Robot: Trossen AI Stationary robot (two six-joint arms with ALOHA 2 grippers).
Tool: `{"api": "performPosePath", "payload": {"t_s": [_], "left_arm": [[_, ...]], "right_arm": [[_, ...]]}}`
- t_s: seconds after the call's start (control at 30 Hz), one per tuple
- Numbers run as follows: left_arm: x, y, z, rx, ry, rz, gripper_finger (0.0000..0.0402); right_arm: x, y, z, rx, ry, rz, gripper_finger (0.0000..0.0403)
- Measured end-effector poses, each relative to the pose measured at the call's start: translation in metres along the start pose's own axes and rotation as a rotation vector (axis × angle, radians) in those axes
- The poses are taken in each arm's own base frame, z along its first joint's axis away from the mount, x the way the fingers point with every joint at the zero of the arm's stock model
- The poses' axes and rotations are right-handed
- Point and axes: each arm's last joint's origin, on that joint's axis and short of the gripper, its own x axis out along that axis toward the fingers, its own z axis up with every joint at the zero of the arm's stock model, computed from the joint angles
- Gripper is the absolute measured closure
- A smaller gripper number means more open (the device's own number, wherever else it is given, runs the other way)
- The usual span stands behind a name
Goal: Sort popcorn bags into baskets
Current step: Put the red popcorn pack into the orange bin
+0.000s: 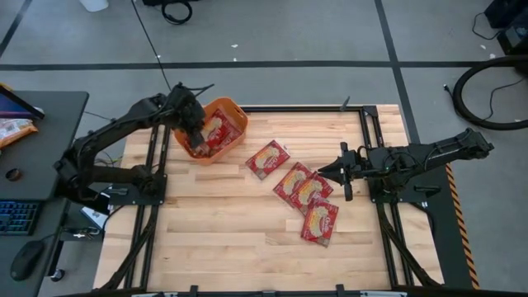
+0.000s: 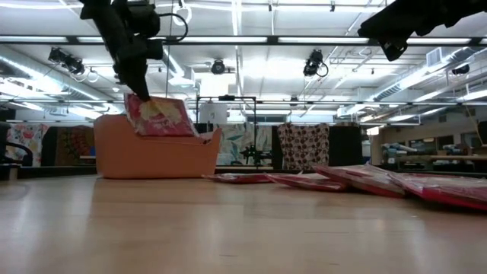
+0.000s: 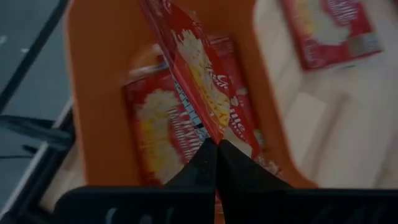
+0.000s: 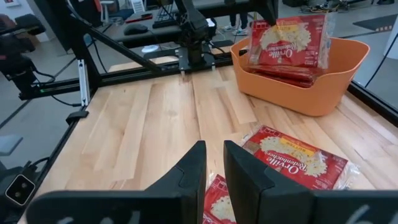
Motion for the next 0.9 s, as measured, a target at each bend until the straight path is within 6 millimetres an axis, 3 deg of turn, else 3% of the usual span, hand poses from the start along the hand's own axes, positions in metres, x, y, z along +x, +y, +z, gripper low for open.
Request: {"api": "performPosePath", "payload": {"t_s": [0.37,0.9], "left_arm": [[0.014,0.019,-0.008,-0.04,0.122,0.054,0.0394],[0.032,0.021,-0.011,0.025,0.239,0.027,0.0392]], "right_arm": [[0.0,0.0,0.0,0.0,0.0,0.0,0.0341],[0.0,0.0,0.0,0.0,0.0,-0.001,0.0341]]}}
